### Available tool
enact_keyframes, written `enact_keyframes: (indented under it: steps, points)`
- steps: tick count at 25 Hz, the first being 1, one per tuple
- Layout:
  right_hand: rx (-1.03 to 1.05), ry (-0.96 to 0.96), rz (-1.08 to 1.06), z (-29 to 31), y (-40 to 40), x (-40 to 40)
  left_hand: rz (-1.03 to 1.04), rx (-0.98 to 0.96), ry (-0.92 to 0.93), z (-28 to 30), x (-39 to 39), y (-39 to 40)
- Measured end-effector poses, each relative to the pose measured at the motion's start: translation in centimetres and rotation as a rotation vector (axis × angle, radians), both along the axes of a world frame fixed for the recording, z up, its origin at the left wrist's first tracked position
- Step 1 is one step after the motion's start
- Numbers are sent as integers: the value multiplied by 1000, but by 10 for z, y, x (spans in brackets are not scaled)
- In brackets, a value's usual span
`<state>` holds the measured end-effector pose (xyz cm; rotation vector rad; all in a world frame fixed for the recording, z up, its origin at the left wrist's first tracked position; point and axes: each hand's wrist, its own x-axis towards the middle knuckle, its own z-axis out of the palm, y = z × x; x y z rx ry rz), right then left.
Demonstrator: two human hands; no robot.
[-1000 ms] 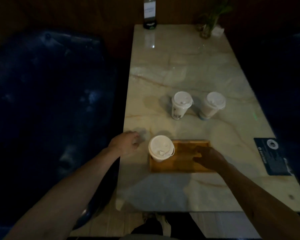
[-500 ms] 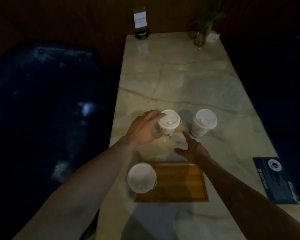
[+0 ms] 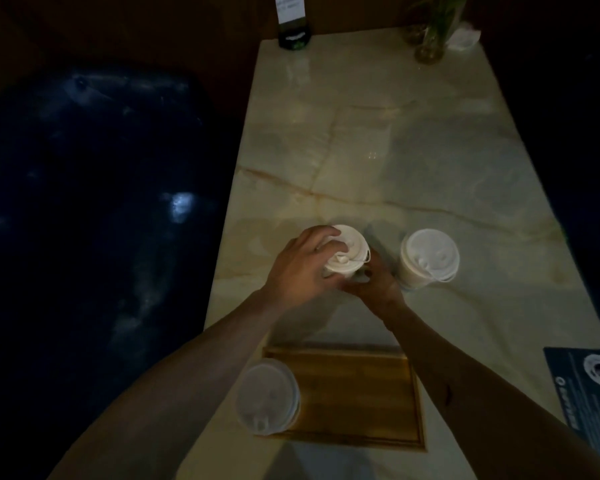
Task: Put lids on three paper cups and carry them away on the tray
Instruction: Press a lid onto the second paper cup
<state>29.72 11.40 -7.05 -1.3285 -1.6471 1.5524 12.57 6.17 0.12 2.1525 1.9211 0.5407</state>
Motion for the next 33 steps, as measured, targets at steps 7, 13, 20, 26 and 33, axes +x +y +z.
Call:
enact_keyframes:
  steps: [7,13,20,26,33]
  points:
    - [-47,-6,-20,4,3,-4,32,29,-80,5,2,0]
    - [-33,3,-15,42,-6,-4,22,135,-148,38,-3,-9]
    - [1,160,-39,119,-50,-5,16,189,-348,103,-8,-41]
    - [75,233,-52,176,-109,2,57,233,-500,162,-7,-95]
    - [117,296,-81,224,-194,-3,40,391,-670,183,2,-170]
